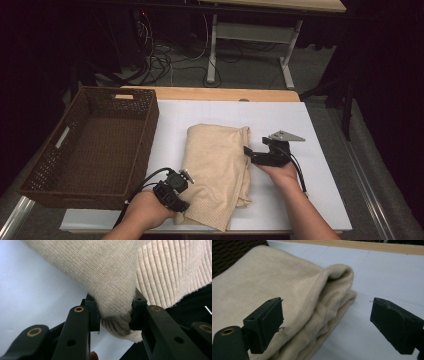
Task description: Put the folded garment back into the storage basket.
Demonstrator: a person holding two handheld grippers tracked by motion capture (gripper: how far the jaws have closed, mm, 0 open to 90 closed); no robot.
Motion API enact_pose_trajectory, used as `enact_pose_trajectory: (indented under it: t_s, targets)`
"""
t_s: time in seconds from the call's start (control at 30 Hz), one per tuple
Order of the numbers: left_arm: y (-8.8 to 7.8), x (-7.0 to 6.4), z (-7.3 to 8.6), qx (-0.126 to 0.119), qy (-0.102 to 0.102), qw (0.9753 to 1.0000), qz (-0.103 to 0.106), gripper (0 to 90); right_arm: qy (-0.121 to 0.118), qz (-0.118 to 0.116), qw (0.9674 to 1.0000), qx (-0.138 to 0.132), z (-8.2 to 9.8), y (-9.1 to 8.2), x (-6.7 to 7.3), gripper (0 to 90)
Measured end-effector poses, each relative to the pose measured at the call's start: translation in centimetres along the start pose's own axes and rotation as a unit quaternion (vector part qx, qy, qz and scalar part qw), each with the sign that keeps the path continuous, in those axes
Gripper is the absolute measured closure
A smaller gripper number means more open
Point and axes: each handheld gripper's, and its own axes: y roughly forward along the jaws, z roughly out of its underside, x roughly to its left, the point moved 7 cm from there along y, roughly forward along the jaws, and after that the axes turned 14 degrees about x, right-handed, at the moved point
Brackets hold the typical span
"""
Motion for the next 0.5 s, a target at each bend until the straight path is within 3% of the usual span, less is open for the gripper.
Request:
enact_pose_trajectory:
  t_s: [0.27,0.37,0.43,0.5]
  targets:
    - [0.0,-0.1,0.0,0.001,-0.002,1.0000,-0.005,65.1,0.034,-0.002,0.9992,0.023,-2.8,3.2,-1.2,20.5]
    - [0.0,-0.1,0.0,0.002,-0.001,1.0000,-0.007,65.1,0.054,-0.004,0.9969,0.058,-2.8,4.8,-1.9,20.6]
    - [0.0,-0.1,0.0,0.002,0.000,1.0000,-0.007,65.0,0.062,-0.008,0.9944,0.085,-2.4,5.8,-2.1,15.5]
    - [0.0,-0.1,0.0,0.002,0.002,1.0000,-0.007,65.0,0.073,-0.021,0.9898,0.121,-1.8,6.7,-2.0,15.3]
